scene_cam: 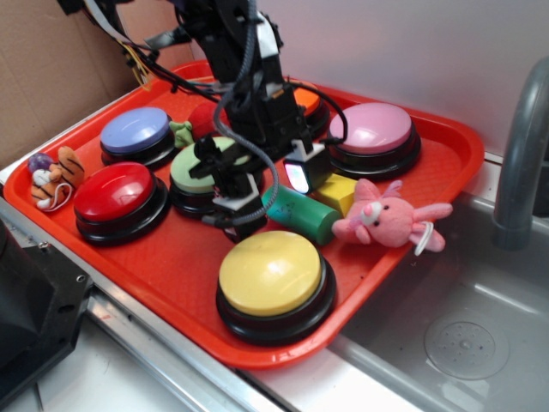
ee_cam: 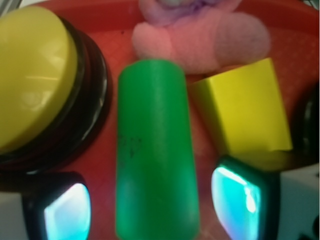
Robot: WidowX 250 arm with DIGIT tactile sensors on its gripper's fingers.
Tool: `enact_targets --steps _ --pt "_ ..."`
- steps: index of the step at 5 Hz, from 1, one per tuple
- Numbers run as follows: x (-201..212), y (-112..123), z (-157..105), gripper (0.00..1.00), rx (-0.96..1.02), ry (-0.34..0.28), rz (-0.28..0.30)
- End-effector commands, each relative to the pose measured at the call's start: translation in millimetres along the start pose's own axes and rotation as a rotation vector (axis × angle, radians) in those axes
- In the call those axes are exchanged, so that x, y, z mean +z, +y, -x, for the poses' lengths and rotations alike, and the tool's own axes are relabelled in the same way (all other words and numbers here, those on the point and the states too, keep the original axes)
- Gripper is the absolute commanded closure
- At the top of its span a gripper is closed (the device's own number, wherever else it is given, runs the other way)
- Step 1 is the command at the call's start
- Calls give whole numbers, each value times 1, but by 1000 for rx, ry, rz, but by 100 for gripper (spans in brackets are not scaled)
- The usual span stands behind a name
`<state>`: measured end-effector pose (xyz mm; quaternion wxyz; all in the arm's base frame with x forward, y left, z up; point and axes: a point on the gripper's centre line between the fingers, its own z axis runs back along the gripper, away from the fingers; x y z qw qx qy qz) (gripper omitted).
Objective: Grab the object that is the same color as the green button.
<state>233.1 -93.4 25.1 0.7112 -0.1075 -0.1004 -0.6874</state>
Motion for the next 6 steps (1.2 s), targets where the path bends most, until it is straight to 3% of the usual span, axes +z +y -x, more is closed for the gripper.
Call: enact_targets --steps 1,2,3,4,5,6 --pt "-4 1 -3 88 -39 -57 -16" --pt "3 1 -4 100 -38 -51 -42" --pt "24 5 -2 100 77 -18 -67" --pt "56 4 -4 100 315 107 -111" --pt "89 1 -10 100 558 193 -167" --pt "119 -3 -12 100 803 207 -219"
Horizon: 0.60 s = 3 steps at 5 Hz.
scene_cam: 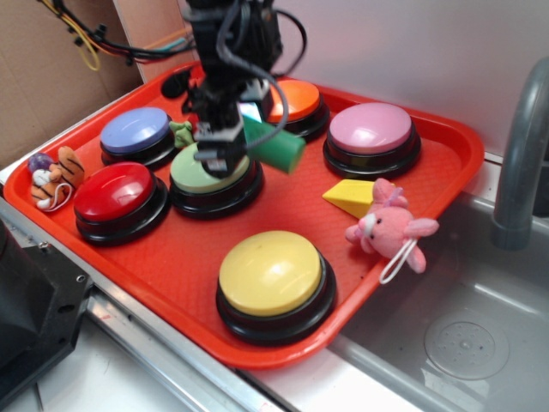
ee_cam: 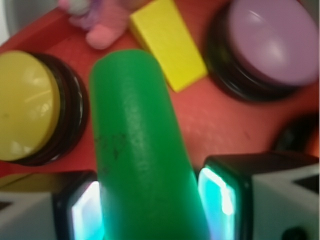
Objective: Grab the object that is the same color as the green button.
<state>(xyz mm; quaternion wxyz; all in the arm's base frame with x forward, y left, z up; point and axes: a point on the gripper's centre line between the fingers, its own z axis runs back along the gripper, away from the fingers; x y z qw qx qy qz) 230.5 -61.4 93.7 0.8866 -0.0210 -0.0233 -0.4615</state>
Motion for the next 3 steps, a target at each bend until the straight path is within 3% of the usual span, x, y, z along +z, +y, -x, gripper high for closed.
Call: enact_targets --steps 1,2,3 --pt "76 -2 1 100 493 -4 -109" --pt "87 5 9 100 740 -6 -142" --pt "95 6 15 100 864 42 -168"
